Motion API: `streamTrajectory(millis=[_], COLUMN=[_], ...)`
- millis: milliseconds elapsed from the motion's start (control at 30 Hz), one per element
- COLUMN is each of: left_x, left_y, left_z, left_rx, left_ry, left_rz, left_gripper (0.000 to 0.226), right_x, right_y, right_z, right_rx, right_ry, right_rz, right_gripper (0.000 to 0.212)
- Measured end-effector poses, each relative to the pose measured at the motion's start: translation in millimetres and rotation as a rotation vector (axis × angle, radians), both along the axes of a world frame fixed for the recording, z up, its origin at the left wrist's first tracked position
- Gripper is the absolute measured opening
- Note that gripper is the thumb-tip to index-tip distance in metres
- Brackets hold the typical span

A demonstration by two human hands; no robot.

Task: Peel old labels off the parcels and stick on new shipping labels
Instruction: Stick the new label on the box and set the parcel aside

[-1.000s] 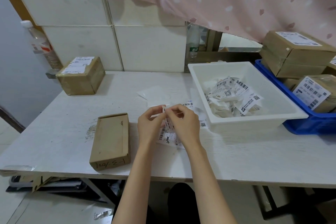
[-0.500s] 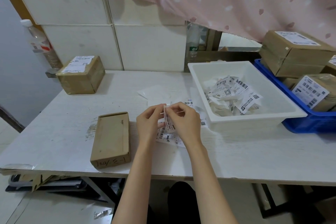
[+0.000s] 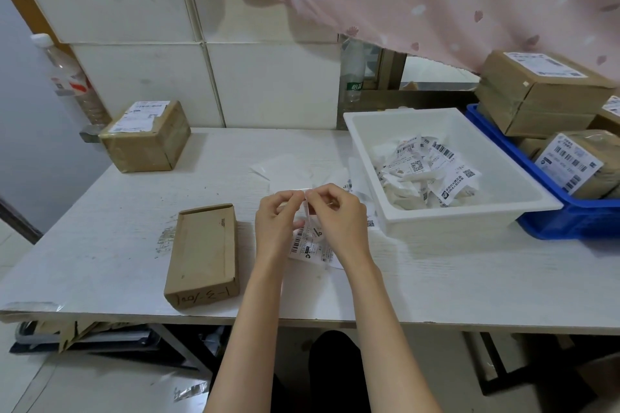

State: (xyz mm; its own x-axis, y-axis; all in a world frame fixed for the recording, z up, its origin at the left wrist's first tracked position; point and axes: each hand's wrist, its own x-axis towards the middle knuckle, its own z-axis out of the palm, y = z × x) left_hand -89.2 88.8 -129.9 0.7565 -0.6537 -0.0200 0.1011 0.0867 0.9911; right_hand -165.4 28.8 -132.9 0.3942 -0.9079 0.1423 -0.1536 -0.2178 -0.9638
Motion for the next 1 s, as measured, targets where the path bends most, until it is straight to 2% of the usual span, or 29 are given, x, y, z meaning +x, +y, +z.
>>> streamTrajectory(millis=[133,233,300,400,533,600,667,733,833,1000], left_x=[-4,-4,0,6,8,9,9,6,3,3], left_y=[0,0,-1,-2,-3,-6,-6,-4,-1,0], left_z=[6,4,1,-1,-1,-2,-1,-2,-3,-3], left_rx=[0.01,0.026,0.036,0.015,0.053,0.053,0.074,0.111,0.14,0.021], left_ry=[-0.057,-0.038,0.015,0.16,0.278,0.284,0.252,0.177,0.037,-0.041], left_rz=[-0.06,-0.023,0.015,0.083,0.149,0.131,0.071,0.013,-0.008,0.007], left_gripper=[0.025,0.029,0.027,0.023,0.013,0.018,0.037,0.045,0.039,0.035], right_x=[0,-2,-4,-4,-2,-3,-5,-4,-3,-2], right_y=[-1,-1,-4,-9,-5,-3,0,0,1,0], right_z=[0,2,5,5,6,7,10,11,12,12], right_rx=[0.031,0.052,0.058,0.12,0.115,0.054,0.01,-0.001,-0.028,-0.033], right_ry=[0.013,0.046,0.089,0.03,-0.06,-0.048,-0.049,-0.044,-0.02,0.008], right_rz=[-0.009,-0.038,-0.102,-0.186,-0.163,-0.124,-0.093,-0.071,-0.064,-0.127], right_gripper=[0.017,0.02,0.02,0.021,0.005,0.013,0.018,0.019,0.023,0.024])
